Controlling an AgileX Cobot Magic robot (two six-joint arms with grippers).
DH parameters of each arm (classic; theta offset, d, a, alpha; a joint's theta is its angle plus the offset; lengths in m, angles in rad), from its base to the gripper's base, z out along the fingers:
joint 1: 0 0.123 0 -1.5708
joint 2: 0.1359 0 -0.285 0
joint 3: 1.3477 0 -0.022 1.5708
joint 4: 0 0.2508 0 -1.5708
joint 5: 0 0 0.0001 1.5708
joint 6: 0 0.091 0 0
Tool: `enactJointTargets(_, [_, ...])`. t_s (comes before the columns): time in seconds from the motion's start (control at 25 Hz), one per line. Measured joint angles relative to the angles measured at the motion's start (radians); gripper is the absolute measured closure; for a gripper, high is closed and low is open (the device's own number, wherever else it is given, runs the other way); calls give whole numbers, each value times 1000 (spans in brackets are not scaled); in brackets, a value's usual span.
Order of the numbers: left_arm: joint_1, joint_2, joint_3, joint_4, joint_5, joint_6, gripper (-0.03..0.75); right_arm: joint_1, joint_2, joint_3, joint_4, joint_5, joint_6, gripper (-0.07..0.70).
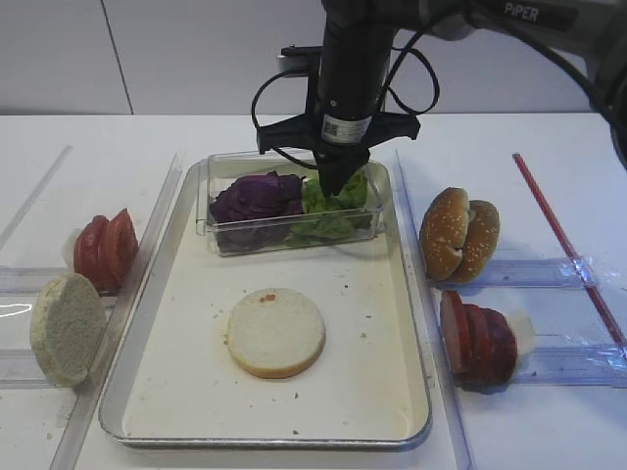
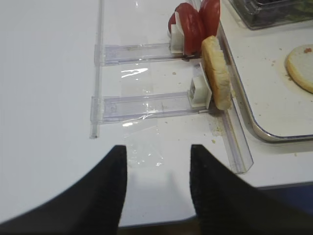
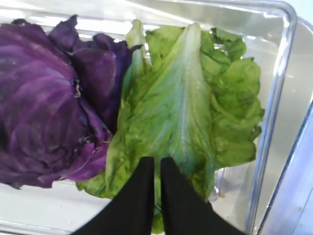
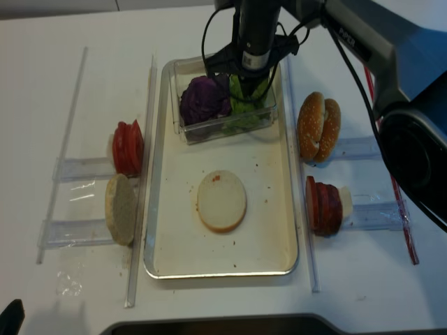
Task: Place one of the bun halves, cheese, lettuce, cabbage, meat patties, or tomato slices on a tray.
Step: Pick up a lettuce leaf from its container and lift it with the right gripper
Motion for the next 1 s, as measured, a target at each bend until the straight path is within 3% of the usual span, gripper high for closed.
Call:
enactJointTargets(0.72, [0, 0, 0, 0, 0, 0, 423, 0, -51, -5, 8, 2, 0, 558])
enactJointTargets(0.8, [0, 0, 0, 0, 0, 0, 423, 0, -49, -5, 8, 2, 4, 498])
enactJointTargets(1.0, [0, 0, 0, 0, 0, 0, 423, 0, -31, -5, 6, 2, 13, 221])
